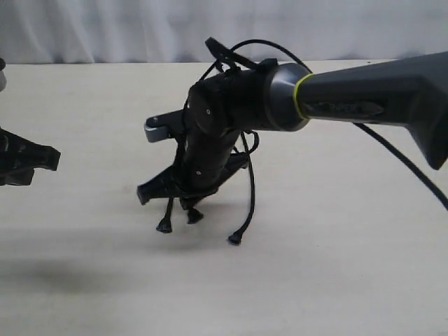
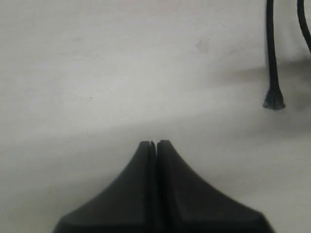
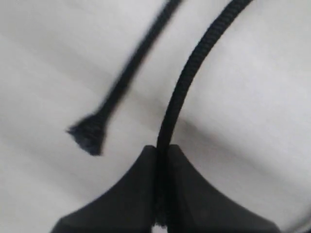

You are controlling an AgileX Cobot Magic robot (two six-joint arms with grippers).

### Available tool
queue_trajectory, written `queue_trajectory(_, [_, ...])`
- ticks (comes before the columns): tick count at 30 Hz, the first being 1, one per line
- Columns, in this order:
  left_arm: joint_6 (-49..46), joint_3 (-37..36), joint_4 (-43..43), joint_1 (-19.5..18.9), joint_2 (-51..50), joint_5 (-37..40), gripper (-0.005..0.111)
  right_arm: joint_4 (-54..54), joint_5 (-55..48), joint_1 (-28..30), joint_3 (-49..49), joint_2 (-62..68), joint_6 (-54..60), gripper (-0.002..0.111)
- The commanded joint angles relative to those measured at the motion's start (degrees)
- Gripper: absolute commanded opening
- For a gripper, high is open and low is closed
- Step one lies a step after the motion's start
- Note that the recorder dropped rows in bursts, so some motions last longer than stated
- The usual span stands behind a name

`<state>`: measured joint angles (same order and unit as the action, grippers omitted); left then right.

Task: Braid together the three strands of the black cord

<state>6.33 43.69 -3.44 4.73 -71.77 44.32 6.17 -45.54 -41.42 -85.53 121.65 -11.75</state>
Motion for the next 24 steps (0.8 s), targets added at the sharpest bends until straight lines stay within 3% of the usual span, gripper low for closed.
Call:
queue_trajectory(1, [0.6, 0.6, -0.2, 0.3, -0.1, -2.6, 0.0, 17.7, 9.3, -0.2, -0.4, -0.7, 11.7, 0.004])
queue_trajectory(2, [0.6, 0.6, -0.2, 0.3, -0.1, -2.8, 0.0, 22.9, 12.7, -0.7, -0.4, 0.4, 15.7, 0.004])
queue_trajectory(6, [0.6, 0.6, -0.2, 0.3, -0.1, -3.2, 0.0, 27.1, 17.3, -1.9, -0.4, 3.4, 17.8, 0.005])
queue_trajectory(9, [0.6, 0.6, -0.2, 0.3, -0.1, -3.3, 0.0, 25.8, 15.4, -1.8, -0.4, 4.0, 17.3, 0.018])
queue_trajectory(13, [0.6, 0.6, 0.0, 0.3, -0.1, -4.3, 0.0, 14.7, 14.6, -1.8, -0.4, 1.8, 11.3, 0.042])
queue_trajectory(19, [0.6, 0.6, -0.9, 0.3, -0.1, -6.3, 0.0, -9.2, 6.4, -2.4, -2.9, 1.7, -7.6, 0.042])
queue_trajectory(24, [0.6, 0.6, -1.7, 0.3, -0.1, -7.1, 0.0, -11.7, 6.7, -3.2, -3.1, 3.9, -13.6, 0.042])
